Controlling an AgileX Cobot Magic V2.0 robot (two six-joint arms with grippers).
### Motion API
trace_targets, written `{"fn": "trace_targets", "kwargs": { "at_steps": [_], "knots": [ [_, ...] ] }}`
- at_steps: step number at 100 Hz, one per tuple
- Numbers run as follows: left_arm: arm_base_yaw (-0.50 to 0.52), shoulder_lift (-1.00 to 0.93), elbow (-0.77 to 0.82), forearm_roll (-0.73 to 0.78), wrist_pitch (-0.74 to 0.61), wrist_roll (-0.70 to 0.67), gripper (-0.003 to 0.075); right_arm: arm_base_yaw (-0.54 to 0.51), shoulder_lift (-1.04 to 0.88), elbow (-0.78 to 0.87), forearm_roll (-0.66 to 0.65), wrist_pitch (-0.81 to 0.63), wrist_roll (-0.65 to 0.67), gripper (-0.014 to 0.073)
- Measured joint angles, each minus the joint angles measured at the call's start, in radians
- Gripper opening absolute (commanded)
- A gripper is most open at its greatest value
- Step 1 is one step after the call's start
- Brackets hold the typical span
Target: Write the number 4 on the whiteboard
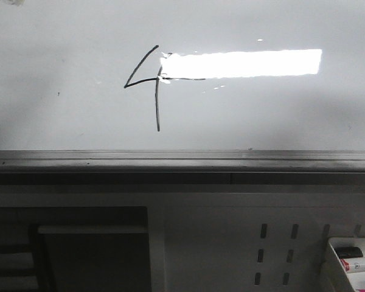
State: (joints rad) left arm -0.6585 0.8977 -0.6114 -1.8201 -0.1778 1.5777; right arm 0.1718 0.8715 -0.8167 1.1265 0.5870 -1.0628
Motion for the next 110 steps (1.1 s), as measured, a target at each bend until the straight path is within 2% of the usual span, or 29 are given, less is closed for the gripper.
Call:
{"fn": "trace_targets", "kwargs": {
  "at_steps": [47, 95, 103, 110],
  "knots": [
    [0.0, 0.38, -0.188, -0.022, -0.108, -0.019, -0.002, -0.004, -0.009, 0.009, 0.005, 0.09, 0.004, 0.0436],
    [0.054, 0.42, -0.22, -0.02, -0.021, -0.019, -0.0018, -0.004, -0.009, 0.01, -0.006, 0.096, 0.005, 0.0436],
    [0.058, 0.42, -0.219, -0.02, -0.014, -0.019, 0.0017, -0.004, -0.009, 0.01, -0.006, 0.092, 0.005, 0.0436],
    [0.059, 0.42, -0.219, -0.018, -0.005, -0.019, 0.0079, -0.004, -0.009, 0.01, -0.006, 0.089, 0.005, 0.0436]
  ]
}}
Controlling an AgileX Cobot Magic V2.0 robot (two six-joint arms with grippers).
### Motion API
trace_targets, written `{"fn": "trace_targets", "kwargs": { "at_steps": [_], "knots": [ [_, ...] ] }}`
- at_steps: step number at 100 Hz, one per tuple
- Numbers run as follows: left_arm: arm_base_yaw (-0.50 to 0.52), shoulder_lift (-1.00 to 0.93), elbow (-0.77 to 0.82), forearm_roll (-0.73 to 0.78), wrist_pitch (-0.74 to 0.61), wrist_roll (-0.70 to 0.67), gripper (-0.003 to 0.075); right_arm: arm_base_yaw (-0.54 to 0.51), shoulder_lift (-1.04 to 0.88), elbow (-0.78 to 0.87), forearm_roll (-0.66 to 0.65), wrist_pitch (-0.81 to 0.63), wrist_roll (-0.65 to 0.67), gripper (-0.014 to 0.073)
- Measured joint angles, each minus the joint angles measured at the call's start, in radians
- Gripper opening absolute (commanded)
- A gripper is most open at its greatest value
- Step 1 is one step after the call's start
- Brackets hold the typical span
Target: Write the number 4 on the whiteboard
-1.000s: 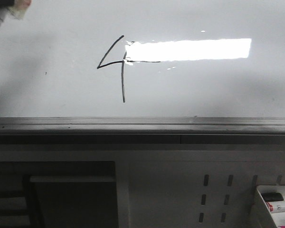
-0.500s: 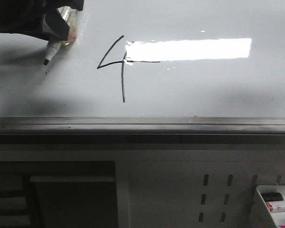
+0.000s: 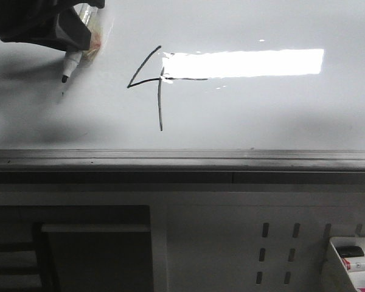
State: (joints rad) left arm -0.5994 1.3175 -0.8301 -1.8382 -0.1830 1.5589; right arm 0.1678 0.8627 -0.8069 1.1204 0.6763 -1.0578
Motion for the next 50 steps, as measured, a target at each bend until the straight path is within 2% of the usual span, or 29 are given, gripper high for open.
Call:
{"fn": "trace_targets", "kwargs": {
  "at_steps": [29, 36, 50],
  "knots": [
    [0.015, 0.011, 0.002, 0.002, -0.006, 0.0, 0.0414, 0.0, 0.0, 0.0, -0.002, -0.006, 0.0, 0.0436],
    [0.017, -0.002, 0.002, 0.002, -0.01, 0.0, 0.0445, 0.0, 0.0, 0.0, -0.002, -0.006, 0.0, 0.0436],
    [0.017, -0.051, 0.002, 0.01, -0.013, 0.0, 0.0447, 0.0, 0.0, 0.0, -0.006, -0.008, 0.004, 0.0436]
  ]
}}
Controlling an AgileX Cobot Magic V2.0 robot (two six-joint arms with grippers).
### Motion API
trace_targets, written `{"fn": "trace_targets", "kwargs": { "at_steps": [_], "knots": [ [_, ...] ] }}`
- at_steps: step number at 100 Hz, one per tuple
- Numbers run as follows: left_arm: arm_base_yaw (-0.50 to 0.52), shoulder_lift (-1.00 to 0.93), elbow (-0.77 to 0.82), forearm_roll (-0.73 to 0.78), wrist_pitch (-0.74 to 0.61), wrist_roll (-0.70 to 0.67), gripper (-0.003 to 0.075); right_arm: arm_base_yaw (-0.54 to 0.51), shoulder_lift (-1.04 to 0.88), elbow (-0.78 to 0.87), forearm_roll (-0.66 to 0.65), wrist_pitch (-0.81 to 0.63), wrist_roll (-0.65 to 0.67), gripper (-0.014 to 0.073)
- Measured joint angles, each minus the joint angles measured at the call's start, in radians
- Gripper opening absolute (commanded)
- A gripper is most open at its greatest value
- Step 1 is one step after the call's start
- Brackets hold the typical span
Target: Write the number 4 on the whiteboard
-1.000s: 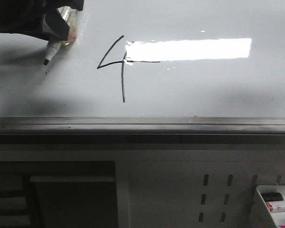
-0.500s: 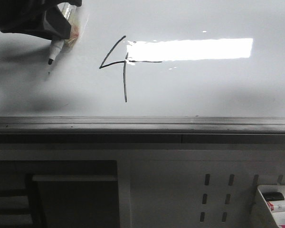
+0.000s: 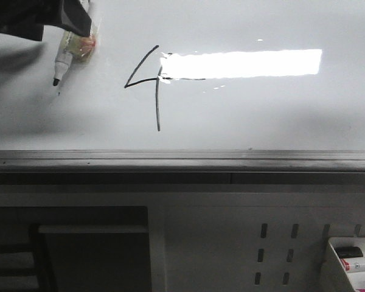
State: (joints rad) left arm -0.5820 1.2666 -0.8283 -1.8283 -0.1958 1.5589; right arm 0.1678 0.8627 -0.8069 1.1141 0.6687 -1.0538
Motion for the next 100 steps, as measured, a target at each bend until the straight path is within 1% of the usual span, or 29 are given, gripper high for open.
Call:
{"fn": "trace_targets", "kwargs": {
  "at_steps": [14, 24, 31, 36, 43, 48, 50, 53, 55, 57, 60, 62, 67, 79, 100],
  "knots": [
    [0.0, -0.081, 0.013, 0.055, 0.0, 0.0, 0.0446, 0.0, 0.0, 0.0, -0.02, -0.012, 0.0, 0.0436],
    [0.0, -0.174, 0.047, 0.105, 0.0, 0.0, 0.0438, 0.0, 0.0, 0.0, -0.029, -0.035, 0.007, 0.0434],
    [0.0, -0.251, 0.077, 0.138, 0.0, 0.0, 0.0438, 0.0, 0.0, 0.0, -0.03, -0.053, 0.011, 0.04],
    [0.0, -0.311, 0.103, 0.162, 0.0, 0.0, 0.0436, 0.0, 0.0, 0.0, -0.032, -0.059, 0.014, 0.0345],
    [0.0, -0.401, 0.144, 0.186, 0.0, 0.0, 0.0398, 0.0, -0.002, 0.004, -0.032, -0.062, 0.014, 0.0217],
    [0.0, -0.465, 0.174, 0.196, 0.0, 0.0, 0.034, 0.0, -0.005, 0.013, -0.032, -0.069, 0.014, 0.0094],
    [0.0, -0.493, 0.188, 0.201, 0.0, 0.0, 0.0307, 0.0, -0.011, 0.02, -0.03, -0.072, 0.014, 0.0065],
    [0.0, -0.531, 0.208, 0.206, 0.0, 0.0, 0.0245, 0.0, -0.019, 0.036, -0.021, -0.081, 0.01, -0.0007],
    [0.0, -0.558, 0.223, 0.209, 0.0, 0.0, 0.0218, 0.0, -0.028, 0.045, -0.016, -0.087, 0.001, -0.0048],
    [0.0, -0.586, 0.239, 0.211, 0.0, 0.0, 0.0178, 0.0, -0.038, 0.059, -0.005, -0.089, -0.013, -0.0072],
    [0.0, -0.625, 0.26, 0.213, 0.0, 0.0, 0.0109, 0.0, -0.056, 0.087, 0.014, -0.103, -0.032, -0.0067],
    [0.0, -0.652, 0.276, 0.216, 0.0, 0.0, 0.0081, 0.0, -0.073, 0.099, 0.023, -0.112, -0.048, -0.0065],
    [0.0, -0.713, 0.318, 0.219, 0.003, 0.0, -0.0024, 0.0, -0.121, 0.155, 0.066, -0.139, -0.086, -0.0066],
    [0.0, -0.841, 0.421, 0.226, 0.033, 0.0, -0.002, 0.0, -0.285, 0.293, 0.117, -0.219, -0.16, -0.0066],
    [0.0, -1.009, 0.581, 0.216, 0.1, 0.0, -0.002, 0.0, -0.592, 0.531, 0.142, -0.342, -0.193, -0.0066]
  ]
}}
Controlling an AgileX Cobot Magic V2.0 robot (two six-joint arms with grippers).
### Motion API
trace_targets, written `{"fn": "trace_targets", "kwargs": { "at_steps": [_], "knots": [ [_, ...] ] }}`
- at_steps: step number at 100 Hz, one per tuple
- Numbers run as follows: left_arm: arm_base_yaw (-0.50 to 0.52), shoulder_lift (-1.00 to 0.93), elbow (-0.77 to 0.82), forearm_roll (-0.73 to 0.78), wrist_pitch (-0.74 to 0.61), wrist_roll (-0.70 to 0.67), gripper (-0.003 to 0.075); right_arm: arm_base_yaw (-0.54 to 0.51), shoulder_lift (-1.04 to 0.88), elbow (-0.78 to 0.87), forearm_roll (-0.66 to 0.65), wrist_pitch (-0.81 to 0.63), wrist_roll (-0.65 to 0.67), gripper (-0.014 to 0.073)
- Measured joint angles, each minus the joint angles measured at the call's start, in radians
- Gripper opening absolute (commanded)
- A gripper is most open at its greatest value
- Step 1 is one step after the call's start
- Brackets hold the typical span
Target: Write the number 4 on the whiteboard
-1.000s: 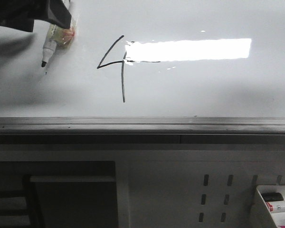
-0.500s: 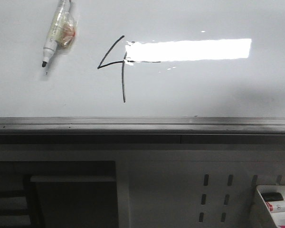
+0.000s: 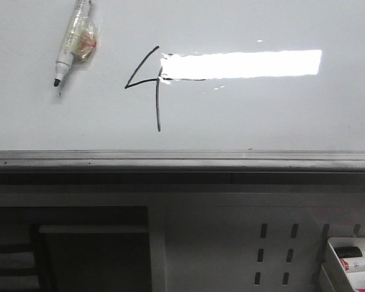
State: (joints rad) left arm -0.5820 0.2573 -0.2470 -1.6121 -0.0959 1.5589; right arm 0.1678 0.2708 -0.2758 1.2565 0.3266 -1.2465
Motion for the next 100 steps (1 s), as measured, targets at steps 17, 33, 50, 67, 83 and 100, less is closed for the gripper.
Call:
{"fn": "trace_targets", "kwargs": {
  "at_steps": [17, 33, 50, 67, 83, 100],
  "knots": [
    [0.0, -0.093, 0.038, -0.031, 0.007, 0.0, -0.002, 0.0, -0.157, 0.09, 0.059, -0.046, -0.001, -0.0066],
    [0.0, -0.12, 0.038, -0.049, 0.007, 0.0, -0.002, 0.0, -0.189, 0.133, 0.07, -0.052, -0.002, -0.0066],
    [0.0, -0.123, 0.038, -0.1, 0.007, 0.0, -0.002, 0.0, -0.19, 0.146, 0.074, -0.072, -0.002, -0.0066],
    [0.0, -0.123, 0.038, -0.119, 0.005, 0.0, -0.002, 0.0, -0.19, 0.146, 0.076, -0.101, -0.002, -0.0066],
    [0.0, -0.123, 0.038, -0.122, 0.005, 0.0, -0.002, 0.0, -0.19, 0.146, 0.076, -0.106, -0.002, -0.0066],
    [0.0, -0.123, 0.038, -0.123, 0.005, 0.0, -0.002, 0.0, -0.19, 0.146, 0.076, -0.106, -0.002, -0.0066]
  ]
}}
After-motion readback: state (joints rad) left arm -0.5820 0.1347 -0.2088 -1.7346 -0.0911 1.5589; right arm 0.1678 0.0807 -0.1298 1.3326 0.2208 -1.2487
